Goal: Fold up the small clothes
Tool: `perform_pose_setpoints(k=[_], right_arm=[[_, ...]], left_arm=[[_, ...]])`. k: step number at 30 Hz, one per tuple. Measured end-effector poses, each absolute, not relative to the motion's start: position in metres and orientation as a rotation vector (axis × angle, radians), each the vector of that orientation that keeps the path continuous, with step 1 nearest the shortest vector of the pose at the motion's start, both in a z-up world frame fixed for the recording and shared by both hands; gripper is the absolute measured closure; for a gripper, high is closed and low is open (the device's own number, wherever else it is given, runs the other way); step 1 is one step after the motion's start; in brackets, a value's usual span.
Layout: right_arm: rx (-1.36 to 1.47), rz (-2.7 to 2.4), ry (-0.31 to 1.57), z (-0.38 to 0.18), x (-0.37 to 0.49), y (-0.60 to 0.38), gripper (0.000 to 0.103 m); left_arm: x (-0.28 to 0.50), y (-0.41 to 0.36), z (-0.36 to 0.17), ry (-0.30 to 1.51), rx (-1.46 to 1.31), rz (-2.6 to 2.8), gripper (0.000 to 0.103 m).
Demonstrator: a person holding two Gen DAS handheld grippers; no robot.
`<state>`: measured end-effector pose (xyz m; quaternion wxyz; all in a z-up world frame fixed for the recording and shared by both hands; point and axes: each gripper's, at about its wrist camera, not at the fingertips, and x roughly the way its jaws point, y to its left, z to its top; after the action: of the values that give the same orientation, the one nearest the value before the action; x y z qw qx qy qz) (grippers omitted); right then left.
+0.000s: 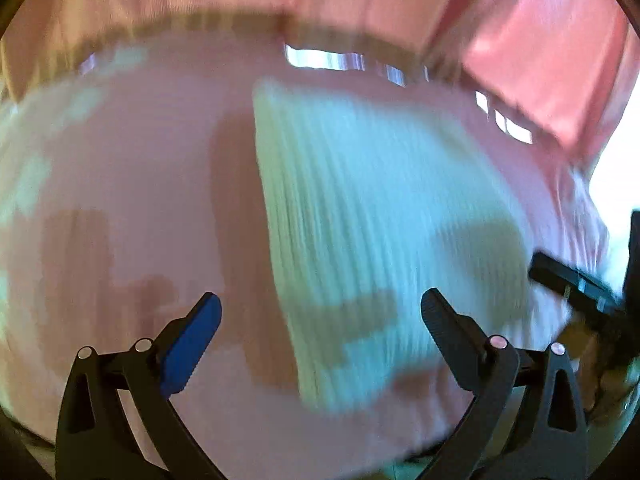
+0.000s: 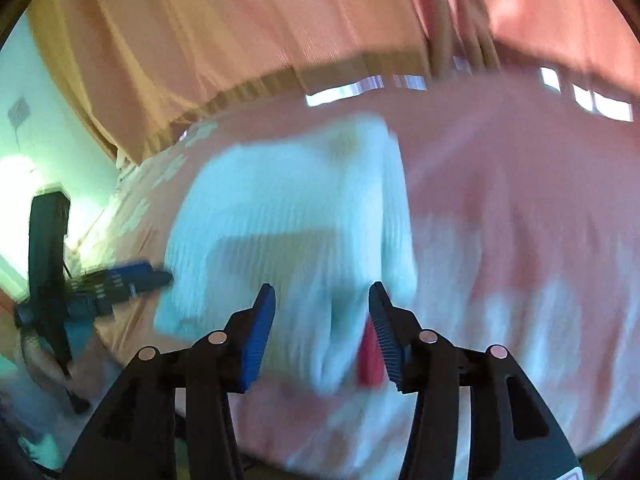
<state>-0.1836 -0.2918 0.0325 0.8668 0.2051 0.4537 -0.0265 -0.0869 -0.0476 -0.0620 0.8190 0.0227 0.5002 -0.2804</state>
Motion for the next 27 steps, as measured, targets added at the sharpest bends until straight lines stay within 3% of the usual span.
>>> perform_pose_setpoints(k=[2, 3, 4, 5, 6, 8, 10, 14, 19, 23, 27], right_arm=[[0.507, -0.051, 0.993, 0.009, -0.192, -0.288, 0.059], [0.533, -0.042, 1.007, 0.003, -0.193, -0.288, 0.088], [0.541, -0.029, 1.021, -0.002, -0.192, -0.287, 0.09], [0.529, -0.043, 1.021, -0.002, -0.189, -0.286, 0.091], [0.509, -0.058, 0.994, 0.005, -0.188, -0.286, 0.092], [0.478, -0.064, 0.914, 0.03, -0.194, -0.284, 0.092], [0.459, -0.086, 0.885, 0.043, -0.204, -0.284, 0.092], [0.45, -0.176, 1.062, -0.014, -0.204, -0.288, 0.087], [0.342, -0.17, 0.946, 0.045, -0.215, -0.278, 0.086], [0.224, -0.174, 0.826, 0.096, -0.207, -0.272, 0.089], [0.145, -0.132, 0.785, 0.117, -0.171, -0.268, 0.089]], left_arm=[[-0.105, -0.048, -0.086, 1.105, 0.105, -0.585, 0.008], [-0.106, -0.049, -0.091, 1.115, 0.112, -0.581, 0.022], [-0.106, -0.051, -0.094, 1.118, 0.122, -0.576, 0.024], [-0.105, -0.055, -0.091, 1.079, 0.153, -0.569, 0.047], [-0.102, -0.059, -0.088, 1.085, 0.161, -0.6, 0.063], [-0.098, -0.059, -0.083, 1.11, 0.133, -0.608, 0.068], [-0.1, -0.058, -0.084, 1.106, 0.158, -0.588, 0.067], [-0.103, -0.06, -0.089, 1.113, 0.182, -0.576, 0.06], [-0.116, -0.056, -0.06, 1.073, 0.154, -0.606, 0.058], [-0.111, -0.065, -0.004, 0.918, 0.123, -0.61, 0.034], [-0.089, -0.093, 0.028, 0.797, 0.179, -0.581, 0.024]])
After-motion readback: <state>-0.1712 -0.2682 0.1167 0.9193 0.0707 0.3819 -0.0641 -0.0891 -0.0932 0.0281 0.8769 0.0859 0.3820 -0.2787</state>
